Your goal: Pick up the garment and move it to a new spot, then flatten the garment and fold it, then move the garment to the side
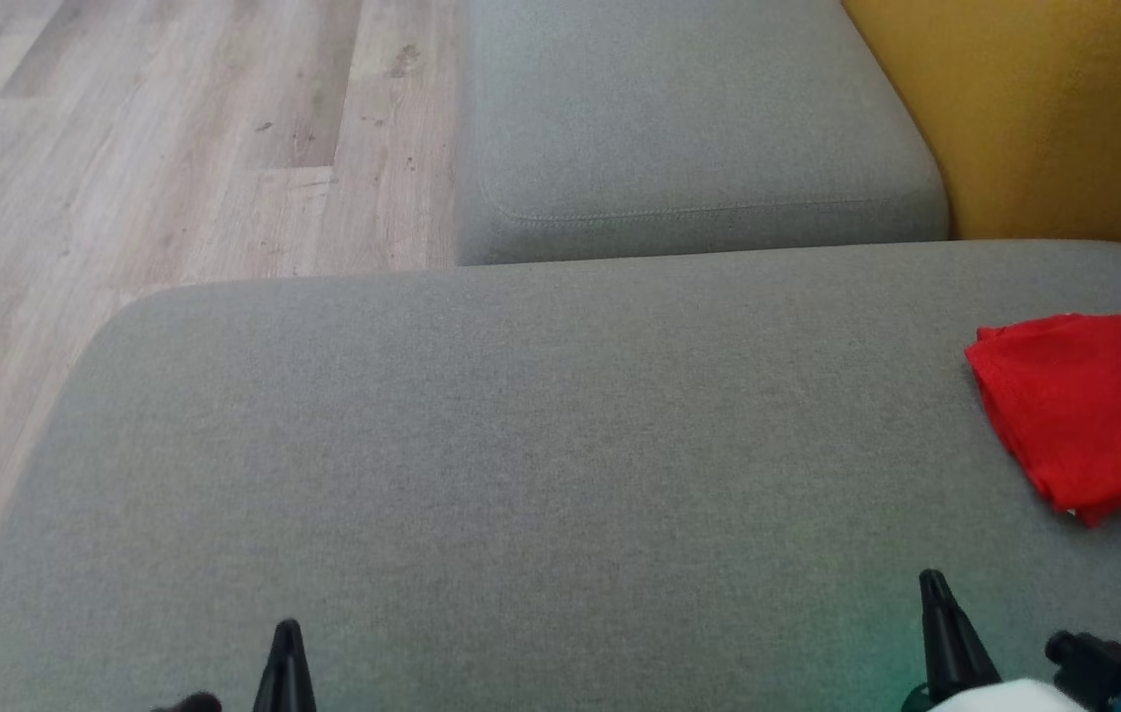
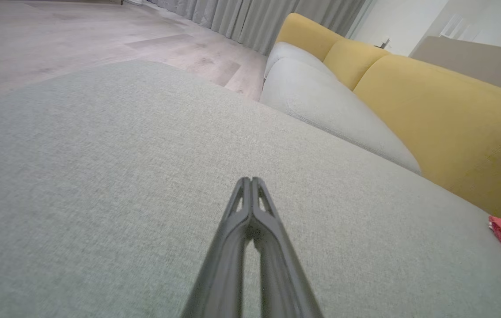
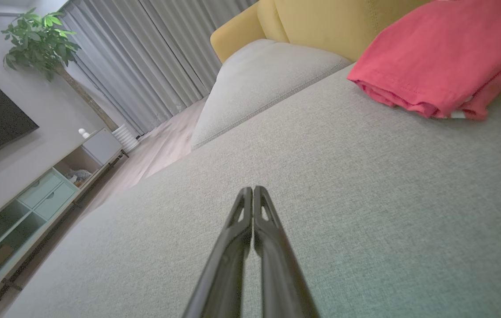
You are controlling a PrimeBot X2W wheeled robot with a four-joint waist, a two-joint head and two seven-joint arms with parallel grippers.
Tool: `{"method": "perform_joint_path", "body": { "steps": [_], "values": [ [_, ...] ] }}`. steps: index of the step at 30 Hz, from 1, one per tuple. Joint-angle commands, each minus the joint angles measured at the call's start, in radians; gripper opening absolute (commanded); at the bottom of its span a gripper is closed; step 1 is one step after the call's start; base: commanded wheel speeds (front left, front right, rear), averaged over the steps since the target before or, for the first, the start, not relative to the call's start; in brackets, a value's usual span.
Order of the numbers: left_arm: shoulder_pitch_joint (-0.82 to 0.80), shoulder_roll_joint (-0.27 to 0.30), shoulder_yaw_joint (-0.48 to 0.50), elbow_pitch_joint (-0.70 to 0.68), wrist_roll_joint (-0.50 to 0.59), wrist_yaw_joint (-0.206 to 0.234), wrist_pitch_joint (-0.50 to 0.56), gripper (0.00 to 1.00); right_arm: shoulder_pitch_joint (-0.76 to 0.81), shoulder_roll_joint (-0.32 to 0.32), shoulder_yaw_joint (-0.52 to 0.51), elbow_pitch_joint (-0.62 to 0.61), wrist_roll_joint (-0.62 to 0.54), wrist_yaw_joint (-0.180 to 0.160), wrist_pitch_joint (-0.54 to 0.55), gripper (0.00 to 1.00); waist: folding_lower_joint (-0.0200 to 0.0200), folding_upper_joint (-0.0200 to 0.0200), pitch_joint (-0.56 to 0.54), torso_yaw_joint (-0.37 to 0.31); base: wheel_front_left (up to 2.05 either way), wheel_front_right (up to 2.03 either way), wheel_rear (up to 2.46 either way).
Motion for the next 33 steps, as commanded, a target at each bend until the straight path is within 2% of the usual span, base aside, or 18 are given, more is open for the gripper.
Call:
{"method": "perform_joint_path", "body": {
  "steps": [1, 33],
  "values": [
    [-0.066, 0.0, 0.03, -0.032, -0.029, -0.008, 0.008, 0.0, -0.071, -0.002, -0.003, -0.038, 0.033, 0.002, 0.009, 0.0, -0.0001, 0.0, 0.003, 0.0, 0.0, 0.0, 0.0],
    [-0.14, 0.0, 0.122, -0.039, -0.384, -0.074, 0.099, 0.0, -0.141, -0.003, -0.063, -0.056, 0.395, 0.004, 0.099, 0.0, -0.0001, 0.0, 0.056, -0.004, 0.0, 0.0, 0.0]
  ]
}}
